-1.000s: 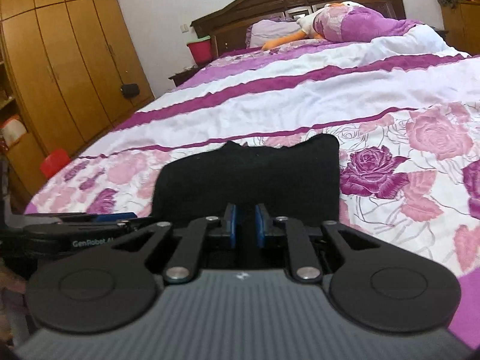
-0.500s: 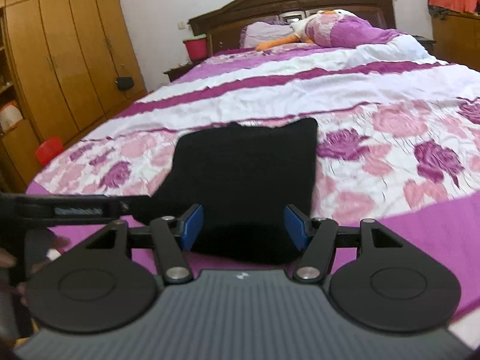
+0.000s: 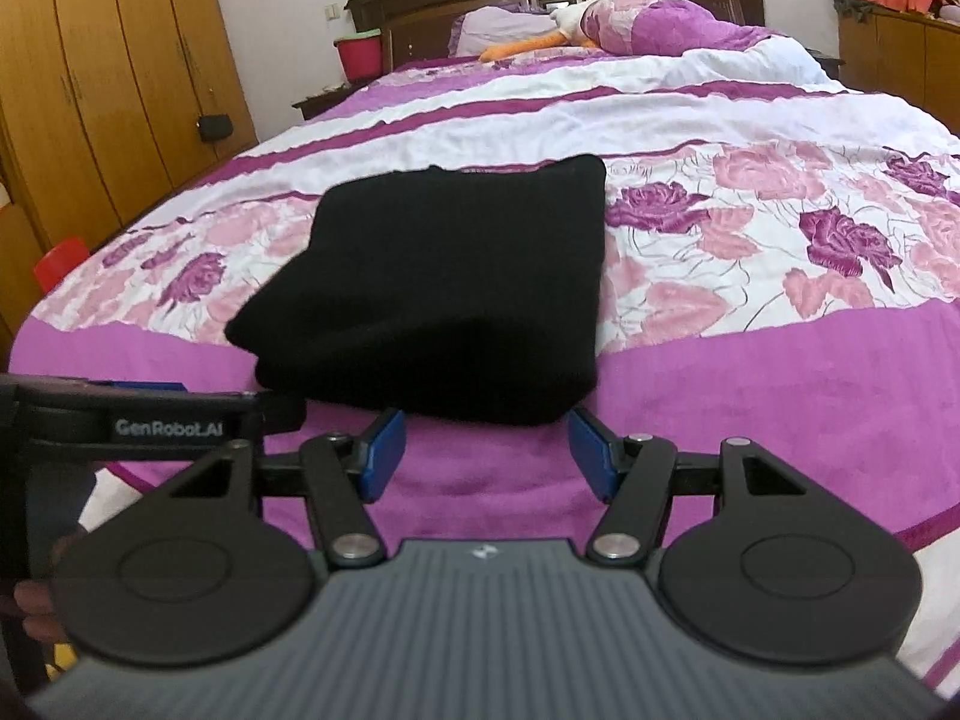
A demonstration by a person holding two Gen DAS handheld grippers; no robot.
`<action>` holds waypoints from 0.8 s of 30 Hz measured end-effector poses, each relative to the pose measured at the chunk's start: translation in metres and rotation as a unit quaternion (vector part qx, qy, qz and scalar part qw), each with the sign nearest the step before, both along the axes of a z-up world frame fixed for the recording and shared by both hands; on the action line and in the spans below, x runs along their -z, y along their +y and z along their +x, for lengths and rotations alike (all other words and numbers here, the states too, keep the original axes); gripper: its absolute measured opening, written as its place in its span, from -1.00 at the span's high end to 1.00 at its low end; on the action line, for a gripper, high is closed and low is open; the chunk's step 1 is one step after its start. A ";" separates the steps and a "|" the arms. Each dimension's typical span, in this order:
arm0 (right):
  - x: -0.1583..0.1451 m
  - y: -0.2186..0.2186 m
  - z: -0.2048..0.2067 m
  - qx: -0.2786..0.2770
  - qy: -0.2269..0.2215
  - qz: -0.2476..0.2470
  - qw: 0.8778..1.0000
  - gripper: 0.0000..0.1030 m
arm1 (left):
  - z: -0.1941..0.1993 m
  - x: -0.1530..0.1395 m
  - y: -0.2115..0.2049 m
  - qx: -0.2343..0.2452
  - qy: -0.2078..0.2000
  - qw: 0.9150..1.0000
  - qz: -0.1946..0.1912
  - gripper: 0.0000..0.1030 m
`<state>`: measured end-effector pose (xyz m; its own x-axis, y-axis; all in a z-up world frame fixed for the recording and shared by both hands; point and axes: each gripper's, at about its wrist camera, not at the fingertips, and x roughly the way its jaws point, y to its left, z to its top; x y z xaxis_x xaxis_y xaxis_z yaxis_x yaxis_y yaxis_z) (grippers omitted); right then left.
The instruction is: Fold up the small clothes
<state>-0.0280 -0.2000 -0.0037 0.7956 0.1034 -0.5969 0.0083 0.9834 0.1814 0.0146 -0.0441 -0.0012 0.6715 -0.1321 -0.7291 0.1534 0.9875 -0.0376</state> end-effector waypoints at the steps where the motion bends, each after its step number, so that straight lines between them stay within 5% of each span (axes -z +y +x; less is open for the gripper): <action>1: 0.001 0.000 0.000 0.001 0.002 -0.001 1.000 -0.21 | 0.001 0.001 0.000 -0.002 0.002 1.000 0.001 -0.86; 24: 0.014 -0.011 0.004 0.017 0.017 0.018 1.000 -0.21 | 0.010 0.019 -0.011 -0.002 0.031 0.999 0.023 -0.86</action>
<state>-0.0236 -0.2105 -0.0176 0.7782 0.0984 -0.6203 0.0485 0.9753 0.2157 0.0244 -0.0551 -0.0203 0.6252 -0.0952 -0.7746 0.1477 0.9890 -0.0024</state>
